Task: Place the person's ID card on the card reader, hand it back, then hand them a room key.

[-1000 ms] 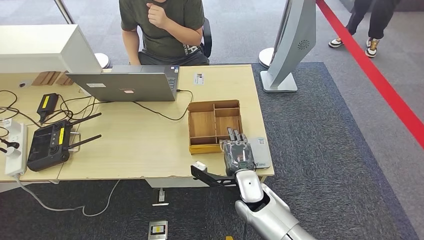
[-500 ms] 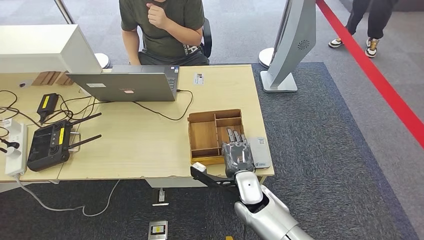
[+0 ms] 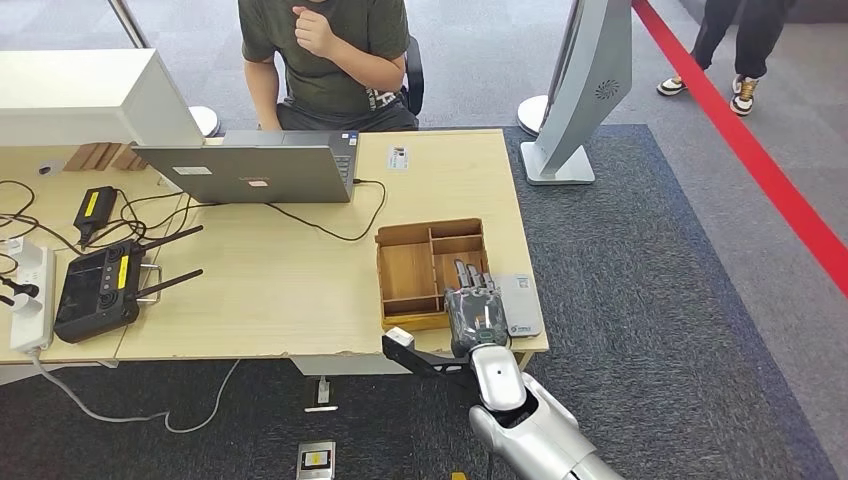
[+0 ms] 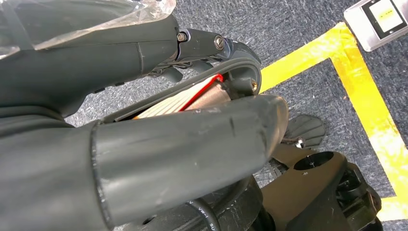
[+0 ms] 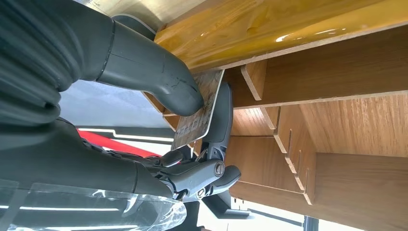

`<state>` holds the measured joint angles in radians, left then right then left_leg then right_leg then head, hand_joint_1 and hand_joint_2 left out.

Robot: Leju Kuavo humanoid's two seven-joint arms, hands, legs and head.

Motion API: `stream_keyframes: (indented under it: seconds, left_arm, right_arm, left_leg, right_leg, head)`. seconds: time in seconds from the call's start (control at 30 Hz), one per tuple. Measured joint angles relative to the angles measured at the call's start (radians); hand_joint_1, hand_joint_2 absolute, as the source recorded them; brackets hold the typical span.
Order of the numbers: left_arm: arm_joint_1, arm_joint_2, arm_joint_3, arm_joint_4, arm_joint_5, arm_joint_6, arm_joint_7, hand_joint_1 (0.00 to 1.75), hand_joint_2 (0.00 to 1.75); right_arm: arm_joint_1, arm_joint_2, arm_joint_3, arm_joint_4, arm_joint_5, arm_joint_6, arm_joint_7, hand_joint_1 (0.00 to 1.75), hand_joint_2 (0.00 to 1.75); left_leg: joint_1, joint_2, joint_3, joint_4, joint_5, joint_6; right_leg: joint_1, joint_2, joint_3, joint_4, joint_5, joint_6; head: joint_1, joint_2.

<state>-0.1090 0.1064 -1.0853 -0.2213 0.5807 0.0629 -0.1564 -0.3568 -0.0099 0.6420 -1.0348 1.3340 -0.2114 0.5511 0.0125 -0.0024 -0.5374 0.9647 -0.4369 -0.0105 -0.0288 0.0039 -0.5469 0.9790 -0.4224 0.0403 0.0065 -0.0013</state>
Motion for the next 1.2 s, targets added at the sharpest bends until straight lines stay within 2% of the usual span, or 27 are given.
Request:
stream_keyframes:
  seconds: [0.47,0.8,1.2]
  left_arm:
    - [0.0,0.0,-0.002,0.0,0.004,-0.001,0.0,0.0,0.0]
    - [0.001,0.0,-0.013,0.0,0.001,-0.002,0.007,0.0,0.0]
    - [0.0,-0.006,-0.031,0.0,-0.026,-0.008,0.009,0.0,0.0]
  right_arm:
    - [0.0,0.001,-0.001,-0.011,0.03,-0.007,-0.008,1.75,1.75]
    - [-0.032,-0.036,-0.003,-0.205,0.125,0.033,-0.022,1.75,1.75]
    - [-0.057,-0.077,-0.006,-0.397,0.156,0.076,-0.022,1.75,1.75]
  left_leg:
    - [0.0,0.0,0.0,0.0,0.0,0.0]
    - [0.0,0.0,0.0,0.0,0.0,0.0]
    - [0.0,0.0,0.0,0.0,0.0,0.0]
  right_leg:
    - [0.0,0.0,0.0,0.0,0.0,0.0]
    - [0.0,0.0,0.0,0.0,0.0,0.0]
    - [0.0,0.0,0.0,0.0,0.0,0.0]
  head:
    - [0.0,0.0]
    - [0.0,0.0]
    - [0.0,0.0]
